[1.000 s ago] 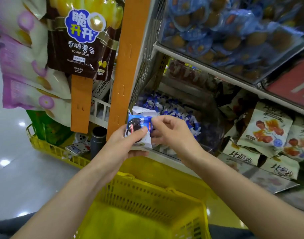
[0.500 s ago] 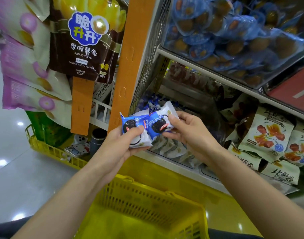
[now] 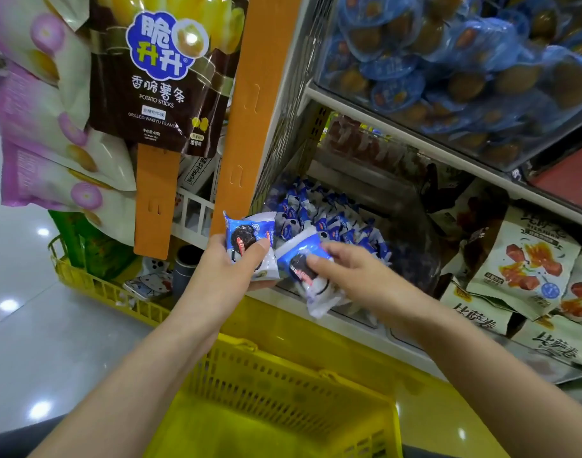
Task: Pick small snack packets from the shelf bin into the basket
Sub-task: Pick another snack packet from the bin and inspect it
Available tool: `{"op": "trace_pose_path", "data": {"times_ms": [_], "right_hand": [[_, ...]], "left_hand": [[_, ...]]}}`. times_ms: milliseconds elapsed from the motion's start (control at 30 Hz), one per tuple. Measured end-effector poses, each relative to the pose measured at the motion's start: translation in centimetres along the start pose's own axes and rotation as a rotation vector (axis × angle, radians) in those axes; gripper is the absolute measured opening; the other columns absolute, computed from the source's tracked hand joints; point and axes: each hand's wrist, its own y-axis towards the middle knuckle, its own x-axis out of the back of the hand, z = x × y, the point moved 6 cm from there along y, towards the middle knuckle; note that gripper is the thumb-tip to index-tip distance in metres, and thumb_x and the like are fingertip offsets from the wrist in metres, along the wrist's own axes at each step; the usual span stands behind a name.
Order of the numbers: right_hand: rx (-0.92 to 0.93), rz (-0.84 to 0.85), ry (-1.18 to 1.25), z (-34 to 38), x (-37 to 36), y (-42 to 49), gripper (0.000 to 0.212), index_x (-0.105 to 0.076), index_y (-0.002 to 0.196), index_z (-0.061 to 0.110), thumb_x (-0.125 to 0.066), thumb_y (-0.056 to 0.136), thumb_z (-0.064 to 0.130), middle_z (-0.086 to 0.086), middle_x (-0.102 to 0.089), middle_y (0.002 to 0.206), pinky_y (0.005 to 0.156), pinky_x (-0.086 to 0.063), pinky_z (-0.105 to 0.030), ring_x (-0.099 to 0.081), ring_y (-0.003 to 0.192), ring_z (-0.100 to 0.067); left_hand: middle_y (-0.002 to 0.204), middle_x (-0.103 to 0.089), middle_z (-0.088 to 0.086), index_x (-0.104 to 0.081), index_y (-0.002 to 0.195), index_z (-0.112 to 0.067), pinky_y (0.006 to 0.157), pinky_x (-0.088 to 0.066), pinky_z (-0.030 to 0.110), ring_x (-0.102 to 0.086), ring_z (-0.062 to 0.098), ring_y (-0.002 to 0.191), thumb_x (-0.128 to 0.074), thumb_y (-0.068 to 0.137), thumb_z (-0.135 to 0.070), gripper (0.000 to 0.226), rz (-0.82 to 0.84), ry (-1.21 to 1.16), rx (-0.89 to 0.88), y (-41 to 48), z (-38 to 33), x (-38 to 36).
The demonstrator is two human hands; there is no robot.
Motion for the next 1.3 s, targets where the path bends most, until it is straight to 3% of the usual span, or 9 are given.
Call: {"op": "trace_pose_path", "data": {"times_ms": [167,300,467,533,600,667,867,1000,1300], "right_hand": [[0.065,-0.577,-0.014,0.4,7.0,4.8,0.039,-0.054,0.124,0.009,-0.05,0.094,0.034,-0.002,-0.06,0.113,0.089,-0.044,-0.03,-0.057,0.102,-0.017],[-0.001,-0.758,-0.011,-0.9,9.7,9.9,0.02,-0.054,0.097,0.007,-0.049,0.096,0.026,-0.002,-0.052,0.076,0.063,-0.036,-0.027,-0.05,0.073,-0.017],[-0.09,-0.707,-0.301,-2.9,9.9,14.2,0.022,-0.048,0.081,0.009,-0.049,0.096,0.025,0.001,-0.038,0.062,0.052,-0.029,-0.027,-0.038,0.055,-0.012],[-0.074,-0.672,-0.313,-3.5,9.7,14.8,0.021,-0.05,0.081,0.007,-0.053,0.094,0.024,-0.006,-0.047,0.067,0.052,-0.037,-0.026,-0.045,0.059,-0.014],[-0.07,-0.615,-0.324,-4.0,9.5,15.0,0.028,-0.058,0.085,-0.003,-0.058,0.091,0.025,-0.02,-0.059,0.079,0.065,-0.048,-0.038,-0.057,0.07,-0.027],[-0.094,-0.553,-0.411,-4.2,9.6,15.2,0.028,-0.058,0.077,0.004,-0.062,0.088,0.029,-0.017,-0.058,0.076,0.062,-0.046,-0.041,-0.055,0.066,-0.024],[-0.127,-0.452,-0.515,-4.4,9.7,16.2,0.05,-0.054,0.125,0.003,-0.063,0.087,0.034,-0.015,-0.06,0.12,0.082,-0.042,-0.033,-0.056,0.108,-0.029],[-0.122,-0.503,-0.506,-4.0,9.0,17.3,0.042,-0.056,0.117,0.0,-0.057,0.09,0.033,-0.018,-0.06,0.105,0.074,-0.04,-0.032,-0.056,0.096,-0.029],[-0.208,-0.295,-0.529,-4.7,8.2,18.1,0.051,-0.052,0.125,0.001,-0.034,0.099,0.042,-0.021,-0.051,0.129,0.088,-0.038,-0.034,-0.05,0.115,-0.034]], "left_hand": [[0.109,-0.063,0.013,-0.046,0.122,-0.008,0.064,-0.06,0.029,-0.068,0.018,0.079,-0.053,0.093,-0.022,0.033,0.006,-0.065,0.041,0.2,-0.2,-0.4],[0.108,-0.063,0.012,-0.047,0.121,-0.008,0.066,-0.06,0.03,-0.067,0.018,0.081,-0.053,0.093,-0.021,0.032,0.01,-0.06,0.054,0.4,-0.2,-0.6],[0.103,-0.063,0.008,-0.048,0.117,-0.011,0.065,-0.059,0.027,-0.068,0.017,0.081,-0.054,0.092,-0.022,0.028,0.006,-0.054,0.074,1.0,0.2,-0.7],[0.101,-0.064,0.008,-0.047,0.115,-0.012,0.062,-0.059,0.025,-0.068,0.016,0.078,-0.054,0.092,-0.022,0.026,0.008,-0.066,0.086,1.2,0.4,-0.8],[0.099,-0.063,0.007,-0.047,0.112,-0.012,0.063,-0.059,0.025,-0.067,0.016,0.078,-0.054,0.092,-0.022,0.024,0.009,-0.083,0.095,1.4,0.5,-0.8],[0.1,-0.062,0.008,-0.046,0.113,-0.01,0.064,-0.059,0.026,-0.067,0.018,0.081,-0.054,0.092,-0.022,0.025,-0.001,-0.1,0.095,1.7,0.6,-0.8],[0.098,-0.061,0.005,-0.045,0.114,-0.009,0.062,-0.058,0.024,-0.066,0.014,0.078,-0.054,0.092,-0.021,0.027,0.018,-0.108,0.103,1.9,1.2,-1.5],[0.1,-0.061,0.003,-0.044,0.112,-0.012,0.065,-0.059,0.025,-0.067,0.014,0.08,-0.054,0.092,-0.023,0.024,0.009,-0.065,0.109,1.9,1.5,-1.5],[0.101,-0.06,0.004,-0.044,0.107,-0.013,0.062,-0.059,0.024,-0.067,0.012,0.074,-0.052,0.093,-0.02,0.018,0.023,-0.068,0.098,1.7,1.2,-1.7]]}}
